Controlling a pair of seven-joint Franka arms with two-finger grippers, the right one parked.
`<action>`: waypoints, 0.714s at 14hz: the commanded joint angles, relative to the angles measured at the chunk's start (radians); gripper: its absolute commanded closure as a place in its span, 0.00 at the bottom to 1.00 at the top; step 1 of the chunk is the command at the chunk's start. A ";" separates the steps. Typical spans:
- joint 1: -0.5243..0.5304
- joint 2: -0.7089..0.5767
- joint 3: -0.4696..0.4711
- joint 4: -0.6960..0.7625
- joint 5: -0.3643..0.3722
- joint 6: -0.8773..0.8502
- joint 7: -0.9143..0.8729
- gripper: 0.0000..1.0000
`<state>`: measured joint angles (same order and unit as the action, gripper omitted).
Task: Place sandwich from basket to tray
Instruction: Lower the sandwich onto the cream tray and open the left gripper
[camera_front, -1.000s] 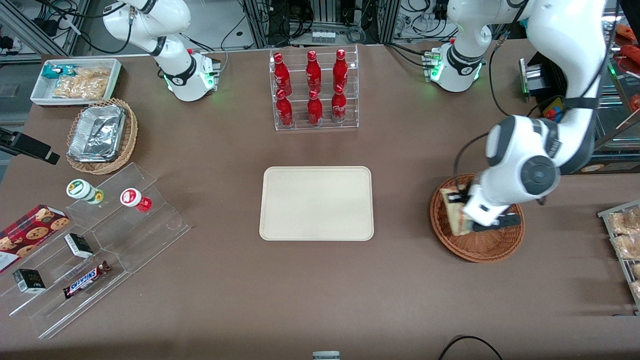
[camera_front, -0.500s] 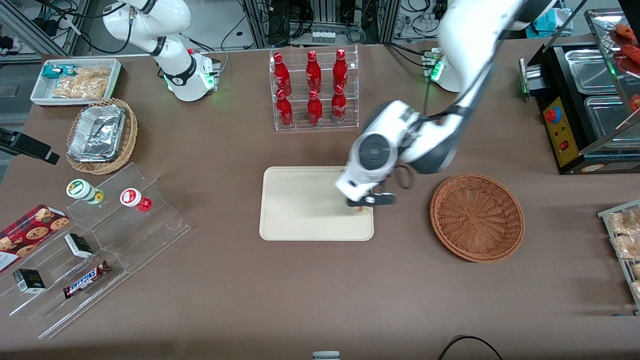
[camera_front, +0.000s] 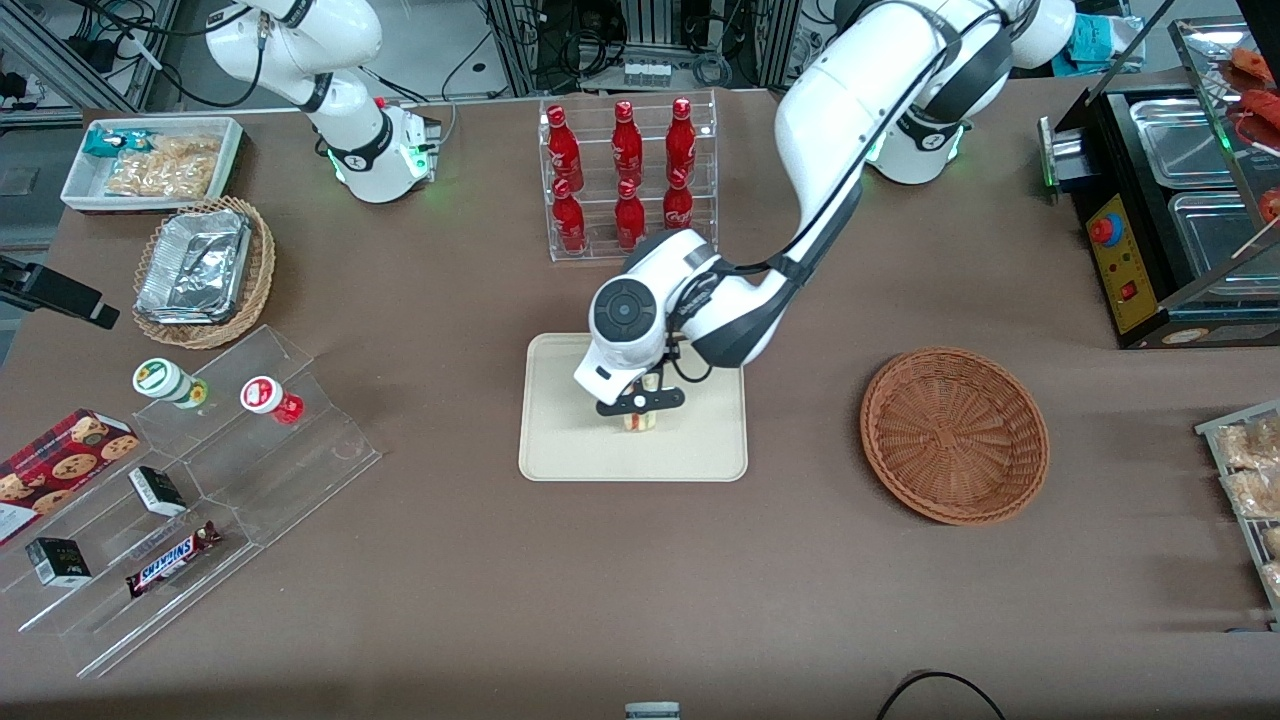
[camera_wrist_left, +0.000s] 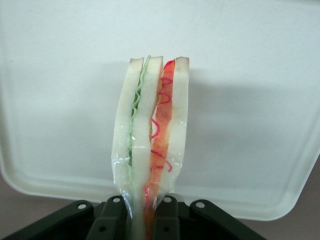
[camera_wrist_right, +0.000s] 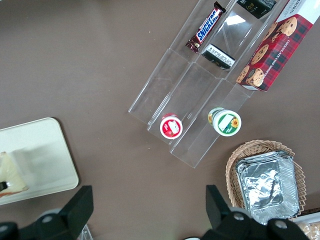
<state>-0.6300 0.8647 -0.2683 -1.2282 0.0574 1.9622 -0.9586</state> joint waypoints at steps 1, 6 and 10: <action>-0.013 0.020 0.017 0.052 0.021 0.030 -0.006 0.00; 0.047 -0.108 0.037 0.047 0.102 -0.087 -0.003 0.00; 0.180 -0.295 0.035 0.033 0.099 -0.368 0.003 0.00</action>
<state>-0.5045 0.6778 -0.2283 -1.1421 0.1493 1.6828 -0.9543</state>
